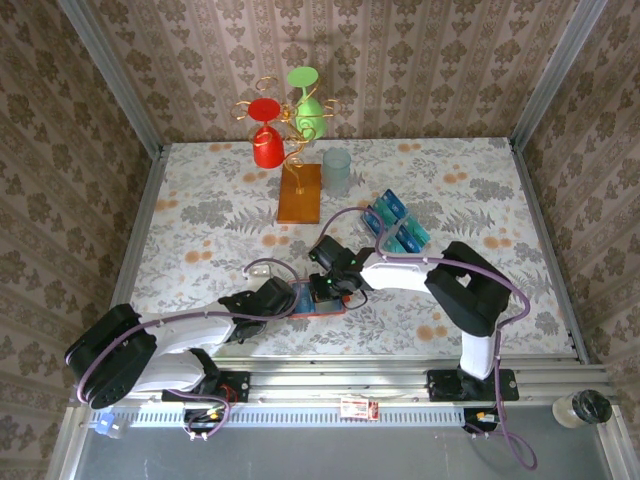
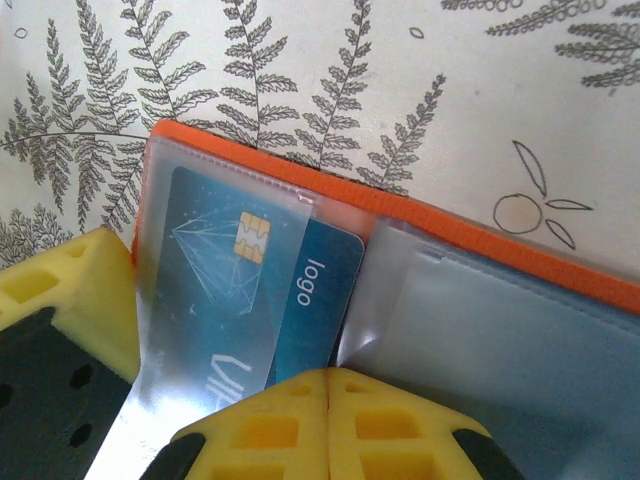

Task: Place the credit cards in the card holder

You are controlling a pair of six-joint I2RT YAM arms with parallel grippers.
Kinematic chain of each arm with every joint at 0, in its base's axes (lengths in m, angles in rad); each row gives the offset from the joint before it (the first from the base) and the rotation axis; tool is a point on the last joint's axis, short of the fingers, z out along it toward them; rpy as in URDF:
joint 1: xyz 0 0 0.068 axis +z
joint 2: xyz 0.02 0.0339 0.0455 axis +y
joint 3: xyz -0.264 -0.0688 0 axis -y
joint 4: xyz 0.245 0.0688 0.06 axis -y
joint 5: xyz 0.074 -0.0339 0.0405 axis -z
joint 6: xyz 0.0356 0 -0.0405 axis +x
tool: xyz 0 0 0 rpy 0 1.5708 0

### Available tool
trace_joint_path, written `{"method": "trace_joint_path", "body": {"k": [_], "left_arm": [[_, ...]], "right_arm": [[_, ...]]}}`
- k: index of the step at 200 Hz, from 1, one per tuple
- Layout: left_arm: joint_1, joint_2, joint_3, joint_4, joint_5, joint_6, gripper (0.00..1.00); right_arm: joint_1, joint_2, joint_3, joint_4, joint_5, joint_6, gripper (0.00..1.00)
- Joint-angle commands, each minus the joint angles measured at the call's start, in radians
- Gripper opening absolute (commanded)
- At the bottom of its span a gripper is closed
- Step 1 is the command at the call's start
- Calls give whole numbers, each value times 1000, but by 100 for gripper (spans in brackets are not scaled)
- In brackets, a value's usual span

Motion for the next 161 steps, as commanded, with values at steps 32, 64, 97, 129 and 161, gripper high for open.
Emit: {"method": "trace_joint_path", "body": {"k": [32,64,97,129,161], "left_arm": [[11,15,-17,24,24,7,100],[11,11,-8,18,26,12,100],[27,-67,14,-44,15,18,100],[65,-159,6,-99,21,20,100],[86,-174,-12,-111,40,20,100]], "right_arm": [[2,35,34,-3,-39,-4,6],[4,50,41,7,-60,4,6],[5,39,32,8,-56,8,6],[4,17,27,-3,-38,3,6],[4,0,28,-19,-16,-6,8]]}}
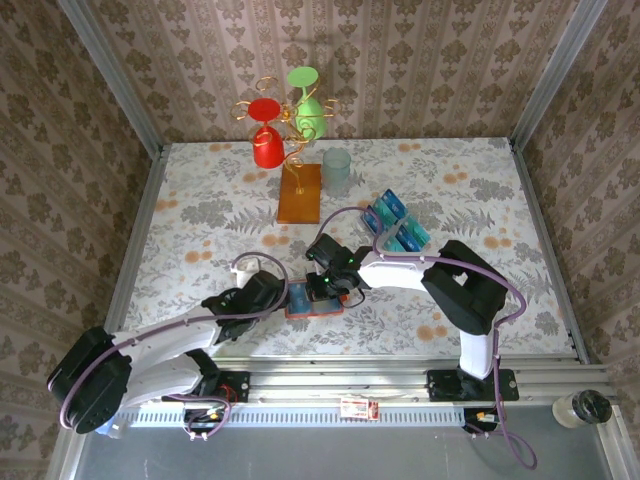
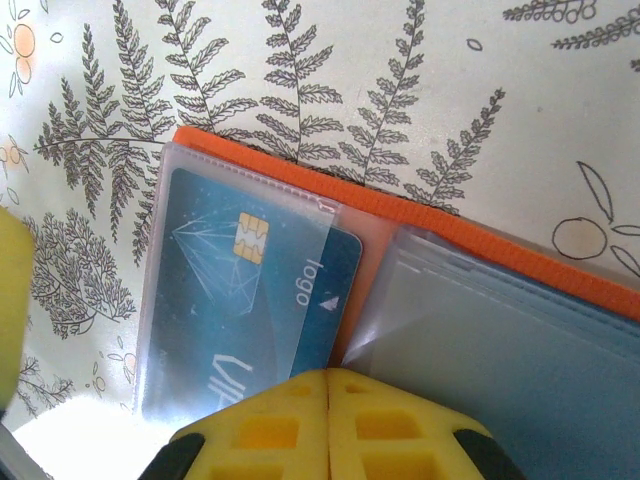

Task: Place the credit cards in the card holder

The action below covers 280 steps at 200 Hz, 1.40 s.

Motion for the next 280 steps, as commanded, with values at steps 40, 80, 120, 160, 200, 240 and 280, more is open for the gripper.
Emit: {"method": "trace_joint_path", "body": {"k": [40,80,120,160,200,240,280], "left_arm": [[16,35,-35,0,41,5,100],[16,94,-29,31,53,8,100],[16,117,-32,46,55,7,100],[16,121,-35,49,54,7,100],[16,124,-35,54,54,9,100],[15,127,-37,58,58,9,100],[16,140,-38,70,61,9,100]], "right_arm": [[5,-61,6,-58,57,-23,8],[13,-81,-4,-59,62,-20,8],[26,-67,-10,-47,58,-11,7],[30,-41,-14,-32,51,-3,7],[30,-35,-22,-26,54,1,7],[29,-27,-26,-21,56,7,7],[30,-3,-16,-3,23,17,7]]}}
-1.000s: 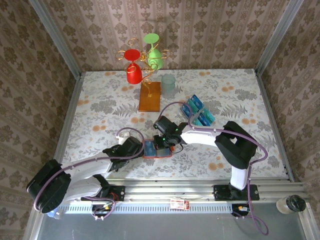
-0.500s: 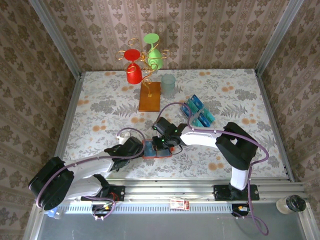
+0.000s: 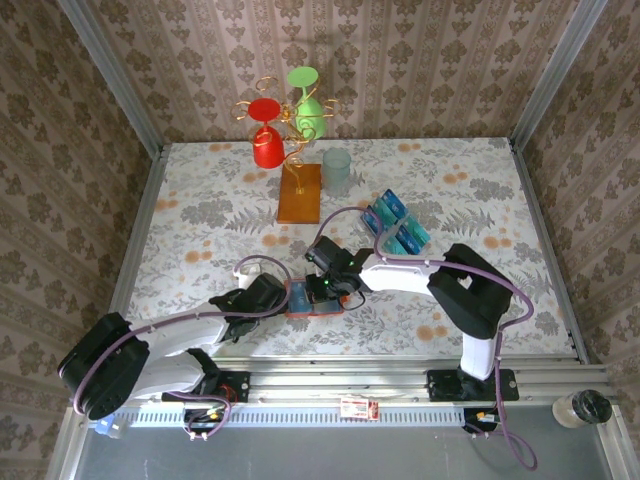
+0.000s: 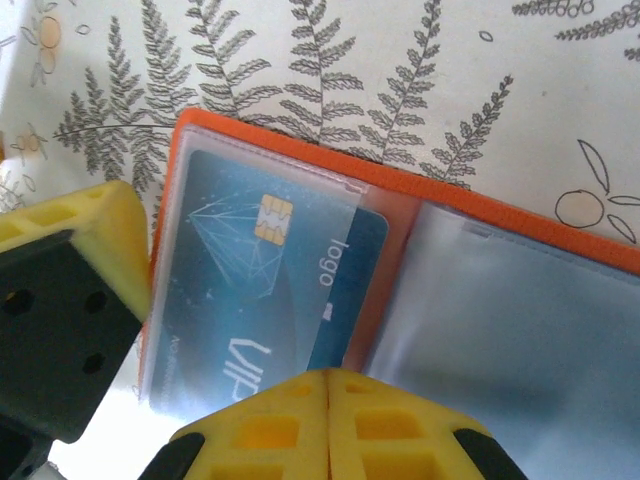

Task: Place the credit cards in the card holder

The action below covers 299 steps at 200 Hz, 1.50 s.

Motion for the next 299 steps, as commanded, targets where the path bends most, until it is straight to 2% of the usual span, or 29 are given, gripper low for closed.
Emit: {"method": "trace_joint_path", "body": {"k": [1,116,189,228,250,299], "left_arm": [[4,32,-17,32,39,7,100],[4,36,-13,44,45,8,100],[26,-192,40,-122,15,35,100],[25,-215,101,-136,44,54,100],[0,-190,141,-116,49,50,100],[-126,-45,219,-63,18,25,100]], "right_arm": [[5,30,-4,9,-18,13,7],[6,53,20,27,-67,32,7],[-37,-71,8,-24,-30,-2,8],[-81,-111,-31,-30,-20,-17,8],[-117,-117,-57,-26,-26,-29,8],[-181,-105,-88,-9,-71,-52,8]]}}
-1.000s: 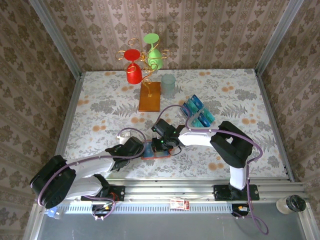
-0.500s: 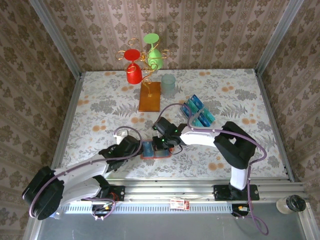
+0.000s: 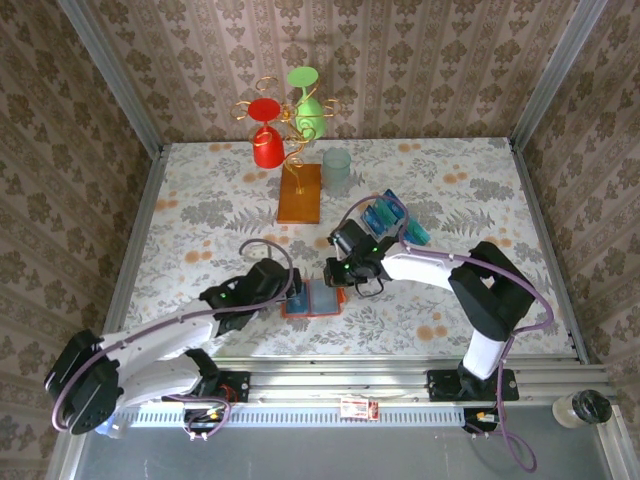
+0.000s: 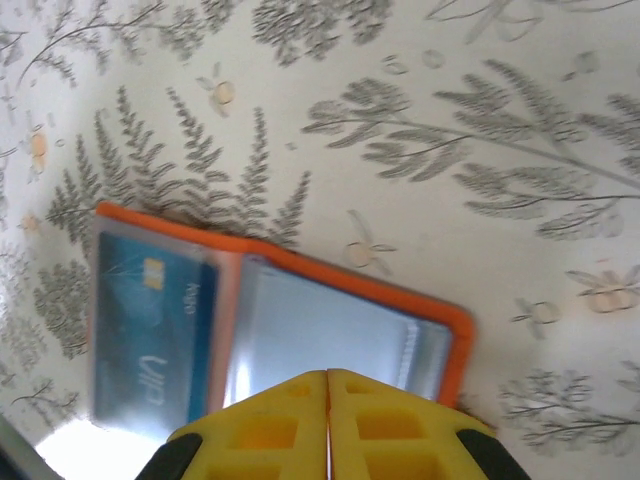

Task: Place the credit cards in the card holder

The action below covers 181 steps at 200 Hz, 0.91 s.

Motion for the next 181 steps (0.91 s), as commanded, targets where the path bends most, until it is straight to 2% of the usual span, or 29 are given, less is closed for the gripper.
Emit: {"method": "trace_joint_path", "body": {"k": [1,48,124,181], "left_arm": [[-53,64,44,21,-17,-6,100],[-120,155,26,89,-32,-55,100],[-133,221,-11,150,-20,-52,100],[-134,269,-47,212,-5,-45,100]], "right_arm": [[-18,-4,-15,-7,-24,-29,8],[-19,16,5,-9,-55,-40,8],[-13,95,-3,52,-109,-1,8],[-4,98,-24,94,-119,37,7]]}}
